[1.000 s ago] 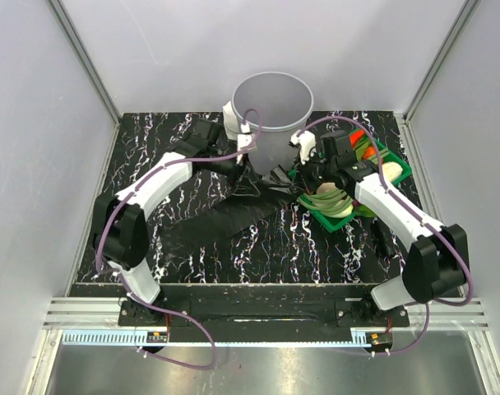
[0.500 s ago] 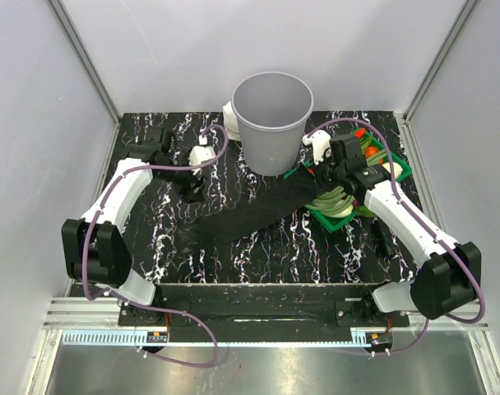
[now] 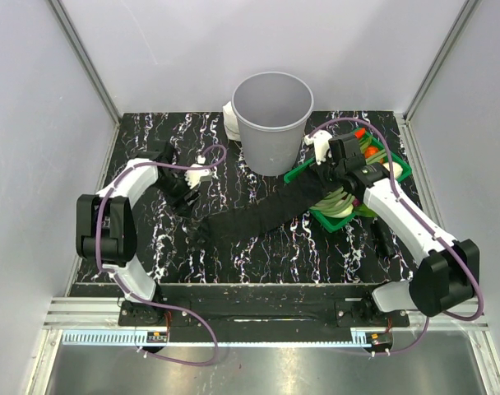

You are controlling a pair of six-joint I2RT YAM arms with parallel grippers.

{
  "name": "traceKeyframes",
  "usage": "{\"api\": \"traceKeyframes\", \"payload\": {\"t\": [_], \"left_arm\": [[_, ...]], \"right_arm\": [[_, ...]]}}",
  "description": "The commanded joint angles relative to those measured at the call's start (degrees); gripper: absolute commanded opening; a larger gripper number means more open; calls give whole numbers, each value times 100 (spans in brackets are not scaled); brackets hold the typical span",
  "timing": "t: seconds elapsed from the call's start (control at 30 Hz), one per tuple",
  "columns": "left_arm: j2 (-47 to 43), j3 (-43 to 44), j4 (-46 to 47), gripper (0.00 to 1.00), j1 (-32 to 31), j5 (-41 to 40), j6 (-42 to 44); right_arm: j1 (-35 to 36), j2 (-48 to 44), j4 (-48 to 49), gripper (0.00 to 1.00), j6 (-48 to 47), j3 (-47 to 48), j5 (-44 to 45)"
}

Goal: Put the trash bags into the trash bin

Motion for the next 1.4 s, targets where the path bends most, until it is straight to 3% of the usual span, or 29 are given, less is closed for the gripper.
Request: {"api": "traceKeyframes", "payload": {"t": [0.0,0.6,0.77,0.87,0.9,1.0,1.17,1.37], "left_arm": [[74,-115,264,72,36,-192,-171],[593,-440,643,50,-113,-104,-416],[725,-423,669,31,-245,-8,-504],[743,-432,669,6,-280,89,-583],[708,-432,660,1,-280,124,-619],[436,-441,564,0,-280,308,-672],[-223,-204,178,0,-280,738,-794],[-681,166,-210,0,-280,1809,-961]], "right_arm": [[-18,49,-7,1,91,232,-25],[-9,128,-306,6,65,566,-218],[-9,50,-297,7,65,531,-236],[-9,23,-341,9,4,513,-236],[-9,32,-385,11,-23,539,-236],[-9,40,-508,17,-41,645,-253],[0,128,-710,39,-84,908,-402],[298,400,-1097,53,-252,1400,-1481]]}}
